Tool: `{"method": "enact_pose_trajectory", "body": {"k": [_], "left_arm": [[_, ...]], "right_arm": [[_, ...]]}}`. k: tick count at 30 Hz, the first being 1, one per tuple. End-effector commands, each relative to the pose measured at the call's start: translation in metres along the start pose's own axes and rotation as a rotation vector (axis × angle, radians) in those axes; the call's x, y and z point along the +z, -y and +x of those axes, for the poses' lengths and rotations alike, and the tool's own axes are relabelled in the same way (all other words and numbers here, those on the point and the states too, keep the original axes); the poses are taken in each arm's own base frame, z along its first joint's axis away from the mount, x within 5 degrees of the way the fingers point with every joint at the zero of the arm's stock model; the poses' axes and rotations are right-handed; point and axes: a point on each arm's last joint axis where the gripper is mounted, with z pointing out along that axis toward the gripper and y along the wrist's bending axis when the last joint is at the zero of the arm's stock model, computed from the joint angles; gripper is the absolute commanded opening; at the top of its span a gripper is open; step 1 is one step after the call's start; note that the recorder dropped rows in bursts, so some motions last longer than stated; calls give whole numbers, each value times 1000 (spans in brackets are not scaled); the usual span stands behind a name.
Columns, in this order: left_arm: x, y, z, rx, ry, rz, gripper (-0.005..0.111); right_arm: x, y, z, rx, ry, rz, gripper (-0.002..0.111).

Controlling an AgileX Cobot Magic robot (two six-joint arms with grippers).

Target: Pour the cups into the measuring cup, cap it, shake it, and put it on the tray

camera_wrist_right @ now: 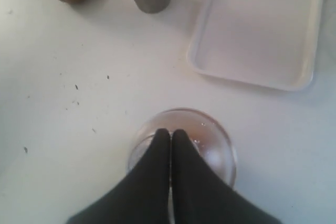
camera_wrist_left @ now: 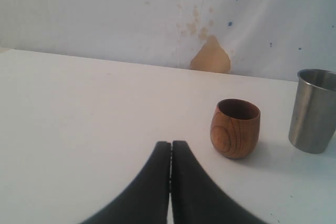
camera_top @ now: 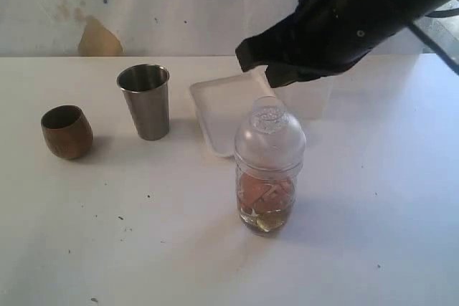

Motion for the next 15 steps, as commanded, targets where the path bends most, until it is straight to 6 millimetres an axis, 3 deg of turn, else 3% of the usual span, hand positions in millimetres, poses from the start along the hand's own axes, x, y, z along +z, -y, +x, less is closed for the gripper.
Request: {"method": "enact_pose_trajectory", "body": {"k": [1, 9, 15], "left_arm": [[0, 0, 0, -4, 15, 1, 1], [0, 0, 0, -4, 15, 1, 1], [0, 0, 0, -4, 15, 1, 1]], "right_arm": [[9, 3, 3, -25, -49, 22, 0], [33, 10, 14, -32, -140, 50, 0], [25, 8, 9, -30, -73, 44, 0]]}}
